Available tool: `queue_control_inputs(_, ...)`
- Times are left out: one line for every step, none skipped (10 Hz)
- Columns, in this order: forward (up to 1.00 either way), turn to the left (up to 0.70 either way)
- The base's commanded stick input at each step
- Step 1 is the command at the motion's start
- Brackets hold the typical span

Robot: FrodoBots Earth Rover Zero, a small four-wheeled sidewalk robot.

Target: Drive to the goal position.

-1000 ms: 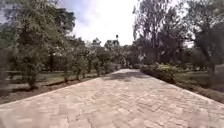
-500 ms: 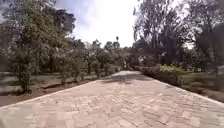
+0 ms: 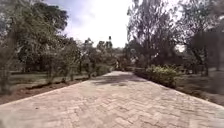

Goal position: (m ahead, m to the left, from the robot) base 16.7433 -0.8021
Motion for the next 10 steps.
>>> queue_control_inputs(0.7, 0.0)
queue_control_inputs(0.7, 0.0)
queue_control_inputs(0.7, 0.0)
queue_control_inputs(0.7, 0.0)
queue_control_inputs(0.7, 0.0)
queue_control_inputs(0.7, 0.0)
queue_control_inputs(0.7, 0.0)
queue_control_inputs(0.7, 0.0)
queue_control_inputs(0.7, 0.0)
queue_control_inputs(0.7, 0.0)
